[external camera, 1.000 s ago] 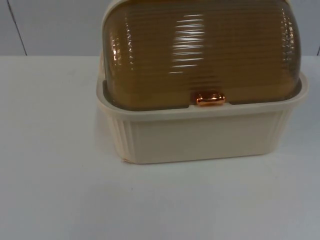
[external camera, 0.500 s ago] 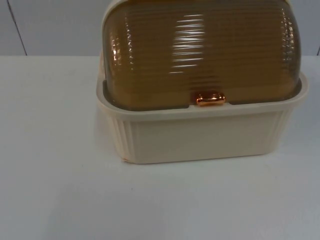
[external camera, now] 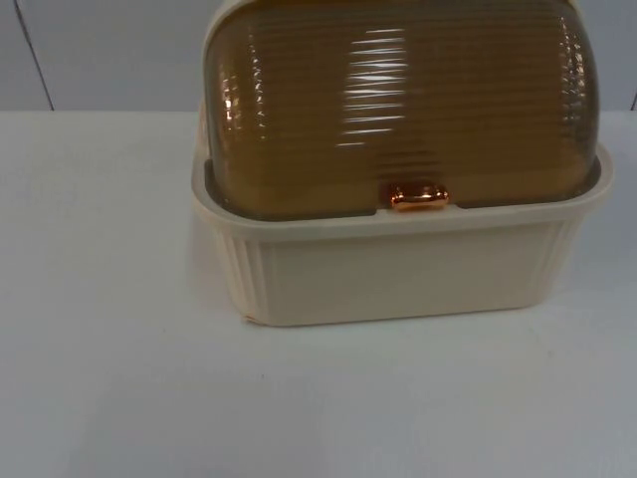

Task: Open the box lid with the left hand, place the block into the box with the right hand, then close the box lid with the left hand.

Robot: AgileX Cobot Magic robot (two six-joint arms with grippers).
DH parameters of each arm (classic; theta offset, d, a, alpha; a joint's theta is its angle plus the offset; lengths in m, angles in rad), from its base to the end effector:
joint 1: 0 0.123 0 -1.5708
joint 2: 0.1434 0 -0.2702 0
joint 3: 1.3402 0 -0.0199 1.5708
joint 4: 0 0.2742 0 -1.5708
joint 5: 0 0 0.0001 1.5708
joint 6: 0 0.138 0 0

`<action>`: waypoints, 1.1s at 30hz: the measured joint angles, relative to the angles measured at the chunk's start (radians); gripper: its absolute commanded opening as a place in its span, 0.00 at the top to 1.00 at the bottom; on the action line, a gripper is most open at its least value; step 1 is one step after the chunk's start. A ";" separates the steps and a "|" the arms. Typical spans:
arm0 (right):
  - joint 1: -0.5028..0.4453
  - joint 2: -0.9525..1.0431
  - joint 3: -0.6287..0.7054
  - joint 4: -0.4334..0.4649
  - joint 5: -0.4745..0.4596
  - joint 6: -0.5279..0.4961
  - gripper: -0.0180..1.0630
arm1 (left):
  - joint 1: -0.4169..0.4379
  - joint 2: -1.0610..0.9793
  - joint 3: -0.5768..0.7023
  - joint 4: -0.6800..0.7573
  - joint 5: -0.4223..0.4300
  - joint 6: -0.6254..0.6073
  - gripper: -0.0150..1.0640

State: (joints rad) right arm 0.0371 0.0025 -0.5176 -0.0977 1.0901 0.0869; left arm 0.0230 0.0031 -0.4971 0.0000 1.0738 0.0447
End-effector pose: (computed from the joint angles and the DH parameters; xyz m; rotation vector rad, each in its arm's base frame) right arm 0.0693 -0.0094 0.2697 0.0583 2.0541 -0.0402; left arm 0.0725 0.0017 0.2643 0.0224 2.0635 0.0418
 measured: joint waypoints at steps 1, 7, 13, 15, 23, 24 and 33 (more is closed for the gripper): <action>0.000 0.000 0.000 0.000 0.000 0.000 0.02 | 0.000 0.000 0.000 0.000 0.000 -0.009 0.02; 0.000 0.000 0.000 0.000 0.000 0.000 0.02 | 0.000 0.000 0.000 0.000 0.000 -0.016 0.02; 0.000 0.000 0.000 0.000 0.000 0.009 0.02 | 0.000 0.000 0.000 0.000 0.000 -0.018 0.02; 0.000 0.000 0.000 0.005 0.000 0.016 0.02 | 0.000 0.000 0.000 0.000 0.000 -0.018 0.02; 0.000 0.000 0.000 0.024 0.000 0.026 0.02 | 0.000 0.000 0.000 0.000 0.002 -0.022 0.02; 0.000 0.000 0.000 0.025 0.000 0.026 0.02 | 0.000 0.000 0.000 0.000 0.002 -0.026 0.02; 0.000 0.000 0.000 0.027 0.000 0.028 0.02 | 0.000 0.000 0.000 0.015 0.002 -0.064 0.02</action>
State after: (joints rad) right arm 0.0371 0.0025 -0.5176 -0.0710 1.0901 0.1152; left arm 0.0230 0.0031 -0.4971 0.0149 1.0761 -0.0197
